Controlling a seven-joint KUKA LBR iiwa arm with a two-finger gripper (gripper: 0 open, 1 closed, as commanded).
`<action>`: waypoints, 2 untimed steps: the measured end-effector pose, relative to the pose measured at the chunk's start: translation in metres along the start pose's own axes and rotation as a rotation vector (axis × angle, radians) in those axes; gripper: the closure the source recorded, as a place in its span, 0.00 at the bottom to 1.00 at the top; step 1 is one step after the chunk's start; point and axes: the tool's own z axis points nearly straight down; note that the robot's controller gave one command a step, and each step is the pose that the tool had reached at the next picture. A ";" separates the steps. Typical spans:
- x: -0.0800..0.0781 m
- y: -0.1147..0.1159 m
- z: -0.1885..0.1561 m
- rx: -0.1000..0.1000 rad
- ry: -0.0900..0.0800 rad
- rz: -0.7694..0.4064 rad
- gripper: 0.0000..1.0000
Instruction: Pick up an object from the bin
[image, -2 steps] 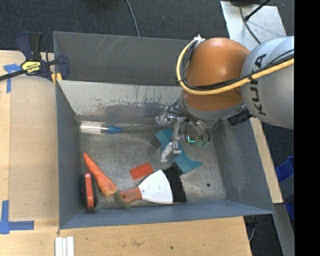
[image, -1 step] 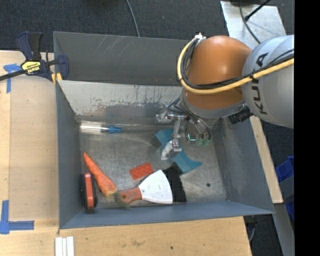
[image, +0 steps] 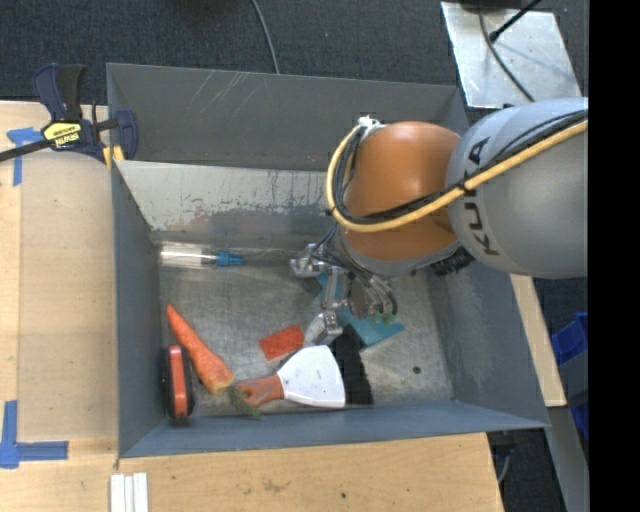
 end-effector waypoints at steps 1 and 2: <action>0.010 0.049 0.011 0.000 0.013 -0.146 0.00; -0.003 0.050 0.025 -0.005 0.002 -0.160 0.00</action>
Offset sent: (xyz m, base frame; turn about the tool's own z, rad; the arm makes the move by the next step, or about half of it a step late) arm 0.0128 0.0101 -0.0561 -0.1506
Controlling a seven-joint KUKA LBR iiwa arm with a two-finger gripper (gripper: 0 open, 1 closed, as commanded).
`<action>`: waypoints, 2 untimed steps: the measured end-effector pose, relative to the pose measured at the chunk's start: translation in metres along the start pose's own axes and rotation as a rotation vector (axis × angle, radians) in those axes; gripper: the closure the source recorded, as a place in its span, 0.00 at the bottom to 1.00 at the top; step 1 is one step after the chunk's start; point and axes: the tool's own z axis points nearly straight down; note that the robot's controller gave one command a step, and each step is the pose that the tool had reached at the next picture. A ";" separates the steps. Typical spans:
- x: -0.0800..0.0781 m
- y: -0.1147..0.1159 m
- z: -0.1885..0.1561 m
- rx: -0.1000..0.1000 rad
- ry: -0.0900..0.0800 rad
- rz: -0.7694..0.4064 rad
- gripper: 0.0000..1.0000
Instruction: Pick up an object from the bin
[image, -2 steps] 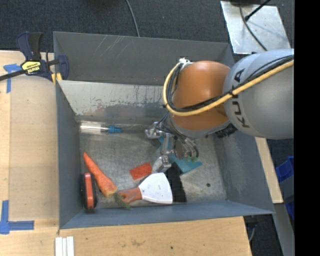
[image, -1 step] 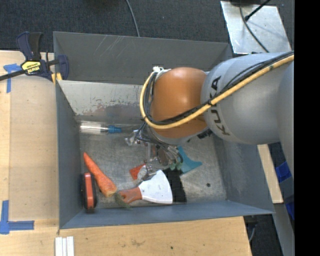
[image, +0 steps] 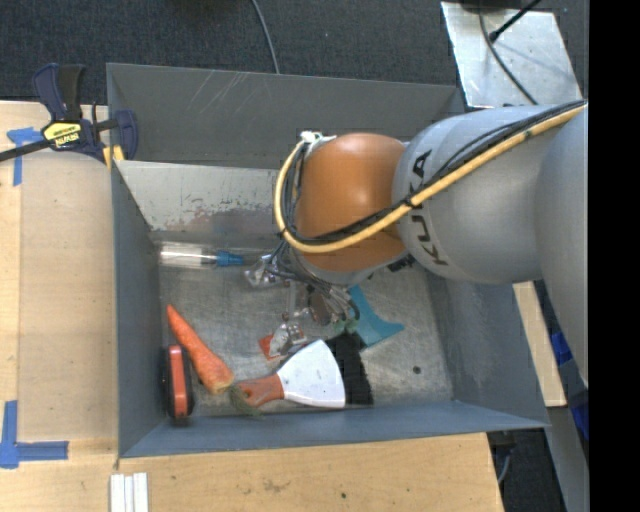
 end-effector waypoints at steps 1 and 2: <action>0.025 -0.055 0.063 0.003 -0.024 -0.319 1.00; 0.025 -0.055 0.063 0.003 -0.024 -0.318 1.00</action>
Offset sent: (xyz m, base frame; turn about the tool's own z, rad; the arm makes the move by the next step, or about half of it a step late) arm 0.0000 0.0000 0.0000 0.0000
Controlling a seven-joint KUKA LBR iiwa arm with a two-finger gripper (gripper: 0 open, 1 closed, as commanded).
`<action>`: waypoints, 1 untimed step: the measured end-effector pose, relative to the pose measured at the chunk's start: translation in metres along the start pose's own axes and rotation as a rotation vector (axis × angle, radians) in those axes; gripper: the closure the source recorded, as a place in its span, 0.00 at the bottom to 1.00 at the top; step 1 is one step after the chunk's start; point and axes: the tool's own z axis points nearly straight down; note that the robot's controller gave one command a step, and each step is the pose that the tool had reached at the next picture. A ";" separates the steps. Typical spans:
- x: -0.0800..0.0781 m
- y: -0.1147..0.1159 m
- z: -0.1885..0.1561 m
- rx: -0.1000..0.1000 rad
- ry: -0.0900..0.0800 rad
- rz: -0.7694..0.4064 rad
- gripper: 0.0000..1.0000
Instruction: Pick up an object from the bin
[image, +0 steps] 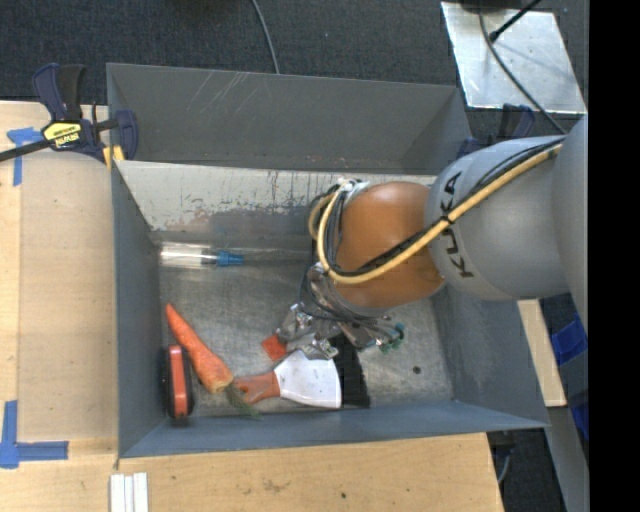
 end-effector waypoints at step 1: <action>-0.001 0.001 -0.001 0.002 0.005 0.003 1.00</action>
Offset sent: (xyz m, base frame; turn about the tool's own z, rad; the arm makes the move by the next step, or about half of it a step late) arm 0.0000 0.0000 0.0000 0.0000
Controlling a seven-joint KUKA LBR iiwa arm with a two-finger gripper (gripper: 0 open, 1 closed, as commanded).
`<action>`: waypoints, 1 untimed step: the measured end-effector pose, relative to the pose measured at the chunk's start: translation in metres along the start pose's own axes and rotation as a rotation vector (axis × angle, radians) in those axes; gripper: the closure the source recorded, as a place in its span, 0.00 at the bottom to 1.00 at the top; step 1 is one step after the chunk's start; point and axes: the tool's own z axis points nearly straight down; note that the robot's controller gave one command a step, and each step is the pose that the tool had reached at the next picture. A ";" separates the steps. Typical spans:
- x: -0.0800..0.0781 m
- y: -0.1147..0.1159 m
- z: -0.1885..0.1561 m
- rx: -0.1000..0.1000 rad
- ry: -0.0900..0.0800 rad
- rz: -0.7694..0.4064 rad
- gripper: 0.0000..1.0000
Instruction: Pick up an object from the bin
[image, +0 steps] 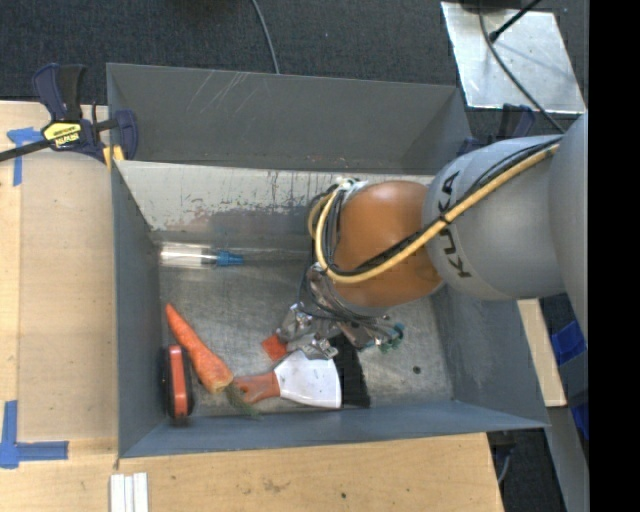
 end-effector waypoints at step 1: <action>0.000 0.000 0.000 0.000 0.000 0.001 1.00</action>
Offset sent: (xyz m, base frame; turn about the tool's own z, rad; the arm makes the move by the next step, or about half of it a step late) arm 0.0000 0.0000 0.0000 0.0000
